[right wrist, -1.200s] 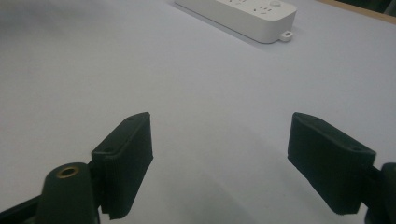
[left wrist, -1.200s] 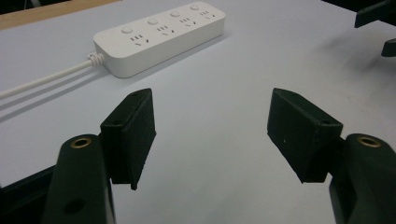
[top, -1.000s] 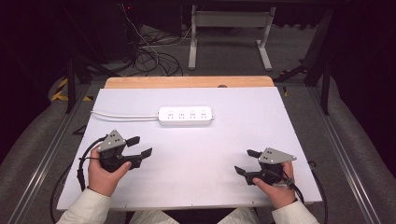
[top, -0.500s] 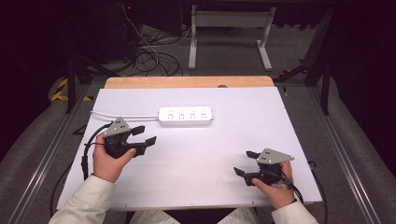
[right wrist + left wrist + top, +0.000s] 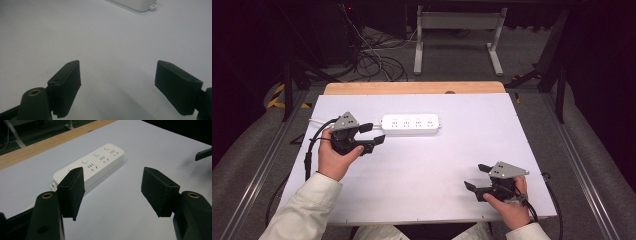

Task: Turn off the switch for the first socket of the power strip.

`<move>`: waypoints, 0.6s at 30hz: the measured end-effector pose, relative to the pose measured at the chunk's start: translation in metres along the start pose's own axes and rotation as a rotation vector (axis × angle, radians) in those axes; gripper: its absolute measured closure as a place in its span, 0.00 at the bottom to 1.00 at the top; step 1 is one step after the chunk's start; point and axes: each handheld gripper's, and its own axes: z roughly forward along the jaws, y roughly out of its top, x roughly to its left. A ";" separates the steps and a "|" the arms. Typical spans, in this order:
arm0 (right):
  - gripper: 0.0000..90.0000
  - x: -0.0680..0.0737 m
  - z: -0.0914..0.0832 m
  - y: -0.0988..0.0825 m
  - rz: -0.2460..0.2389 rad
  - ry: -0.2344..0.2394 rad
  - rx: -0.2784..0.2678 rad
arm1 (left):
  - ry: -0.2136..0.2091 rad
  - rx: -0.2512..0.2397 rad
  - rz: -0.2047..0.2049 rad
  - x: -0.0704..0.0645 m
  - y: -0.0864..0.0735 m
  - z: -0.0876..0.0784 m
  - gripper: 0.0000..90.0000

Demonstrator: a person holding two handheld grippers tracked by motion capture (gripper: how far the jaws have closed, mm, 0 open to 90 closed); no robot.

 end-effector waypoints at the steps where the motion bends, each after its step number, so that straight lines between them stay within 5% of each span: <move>1: 0.24 0.000 -0.001 -0.001 0.000 -0.003 0.002 | 0.000 0.000 0.000 0.000 0.000 0.000 0.40; 18: 0.24 0.008 -0.011 -0.012 0.014 -0.031 0.018 | -0.005 0.025 0.015 0.018 0.029 0.030 0.47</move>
